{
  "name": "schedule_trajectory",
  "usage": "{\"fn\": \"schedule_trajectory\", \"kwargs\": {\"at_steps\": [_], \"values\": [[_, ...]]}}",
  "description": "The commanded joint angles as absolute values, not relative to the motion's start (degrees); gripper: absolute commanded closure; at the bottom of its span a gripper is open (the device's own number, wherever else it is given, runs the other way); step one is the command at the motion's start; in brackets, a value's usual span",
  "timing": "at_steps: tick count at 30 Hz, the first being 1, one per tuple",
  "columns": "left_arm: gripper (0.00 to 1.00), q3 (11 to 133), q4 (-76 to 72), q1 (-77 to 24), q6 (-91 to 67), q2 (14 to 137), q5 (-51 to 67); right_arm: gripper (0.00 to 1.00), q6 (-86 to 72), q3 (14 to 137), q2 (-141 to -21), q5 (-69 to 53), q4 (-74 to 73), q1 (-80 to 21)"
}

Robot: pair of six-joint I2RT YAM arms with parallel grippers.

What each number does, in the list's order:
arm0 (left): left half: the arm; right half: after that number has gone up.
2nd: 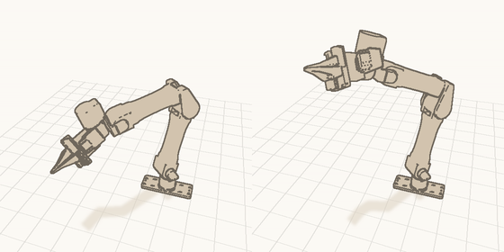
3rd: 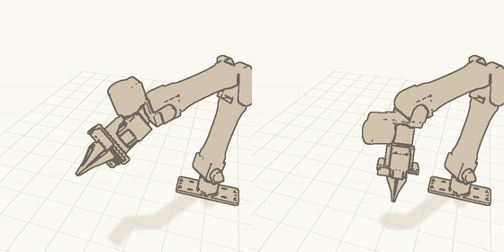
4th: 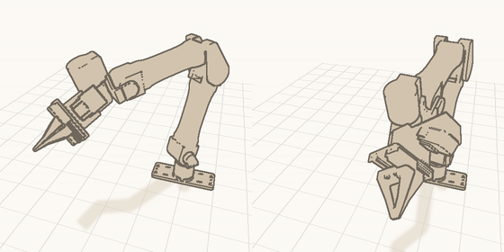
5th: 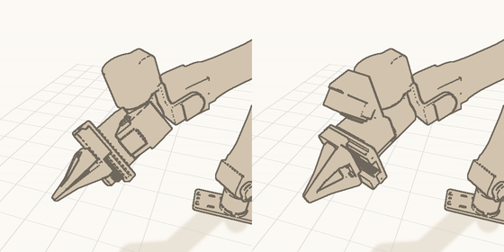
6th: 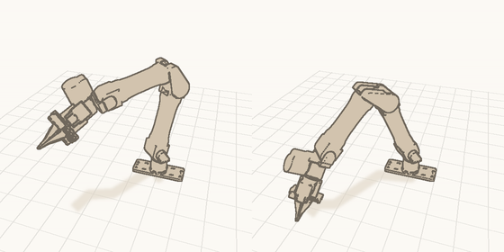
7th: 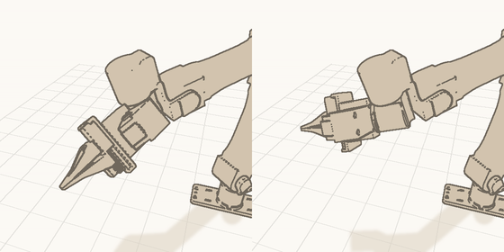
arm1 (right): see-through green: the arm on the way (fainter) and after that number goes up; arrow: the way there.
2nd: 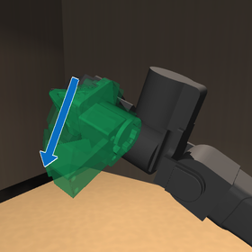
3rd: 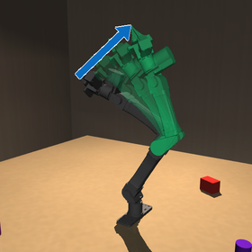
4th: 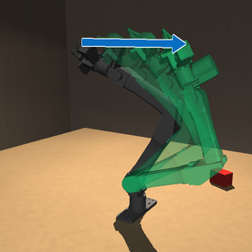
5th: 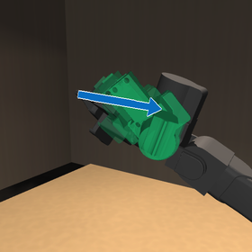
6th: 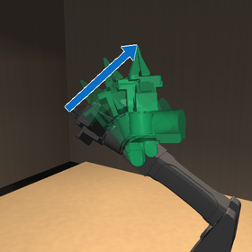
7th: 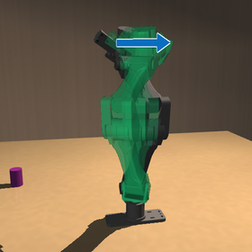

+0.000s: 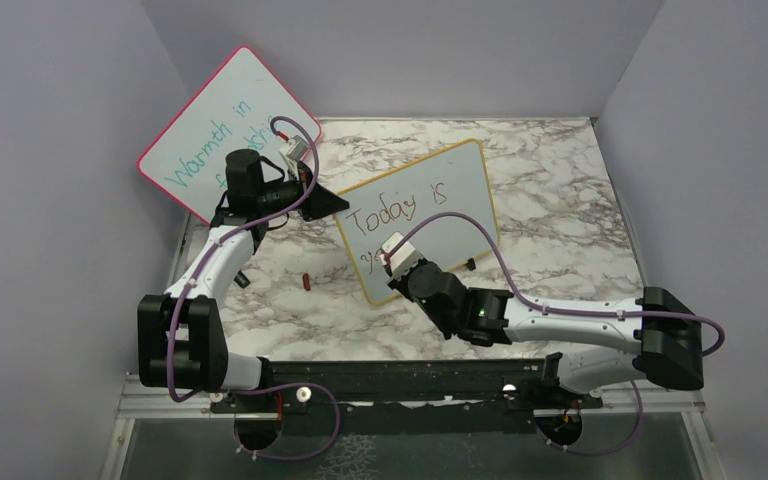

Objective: Write a sentence on the whiteboard

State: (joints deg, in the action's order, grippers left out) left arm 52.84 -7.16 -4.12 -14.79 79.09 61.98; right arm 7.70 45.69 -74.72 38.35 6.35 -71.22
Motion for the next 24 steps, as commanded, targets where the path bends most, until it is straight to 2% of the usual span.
{"fn": "schedule_trajectory", "kwargs": {"at_steps": [1, 24], "values": [[1.0, 52.4, -3.6, -4.0, -11.0, 80.0, 58.5, 0.99, 6.9, 45.7, -76.1, 39.4, 6.7, -70.9], [1.0, 52.4, -3.6, -4.0, -10.9, 80.0, 58.4, 1.0, 4.0, 44.9, -75.9, 35.8, 0.1, -70.8]]}}
